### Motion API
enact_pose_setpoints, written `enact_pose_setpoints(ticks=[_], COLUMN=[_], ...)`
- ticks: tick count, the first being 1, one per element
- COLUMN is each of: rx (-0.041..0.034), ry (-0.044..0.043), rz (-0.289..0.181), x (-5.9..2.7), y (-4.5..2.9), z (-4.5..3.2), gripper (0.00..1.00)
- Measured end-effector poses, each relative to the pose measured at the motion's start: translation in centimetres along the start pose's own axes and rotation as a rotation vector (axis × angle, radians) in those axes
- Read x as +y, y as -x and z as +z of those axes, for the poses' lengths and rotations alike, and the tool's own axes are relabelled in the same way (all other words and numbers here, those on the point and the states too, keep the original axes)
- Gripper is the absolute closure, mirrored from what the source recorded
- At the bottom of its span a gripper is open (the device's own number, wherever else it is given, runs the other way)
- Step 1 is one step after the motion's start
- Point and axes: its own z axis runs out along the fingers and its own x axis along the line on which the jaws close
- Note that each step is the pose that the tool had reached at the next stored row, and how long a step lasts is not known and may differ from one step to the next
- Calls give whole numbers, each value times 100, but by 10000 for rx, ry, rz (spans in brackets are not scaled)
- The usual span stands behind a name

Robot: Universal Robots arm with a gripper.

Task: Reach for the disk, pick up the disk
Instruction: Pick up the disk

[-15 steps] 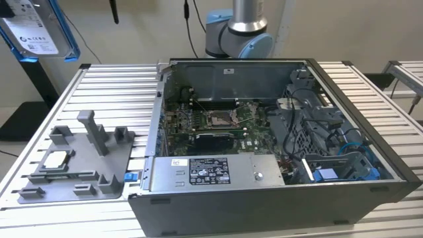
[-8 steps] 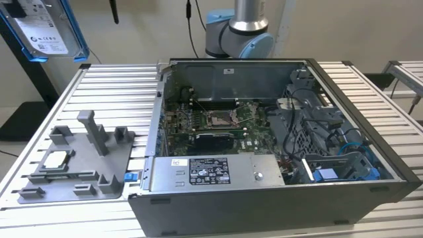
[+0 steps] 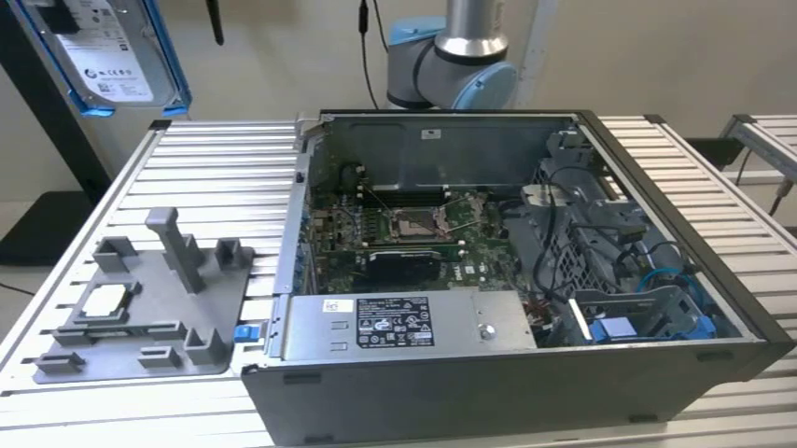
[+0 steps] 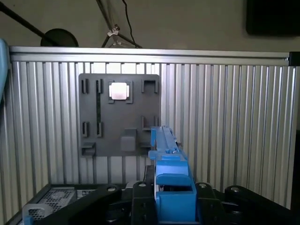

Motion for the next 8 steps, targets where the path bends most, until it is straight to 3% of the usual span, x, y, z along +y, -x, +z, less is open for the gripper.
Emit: enact_pose_setpoints(ticks=[8], rx=[0], ry=[1], rz=[-1], x=[-236], y=[3], z=[6], gripper=[100])
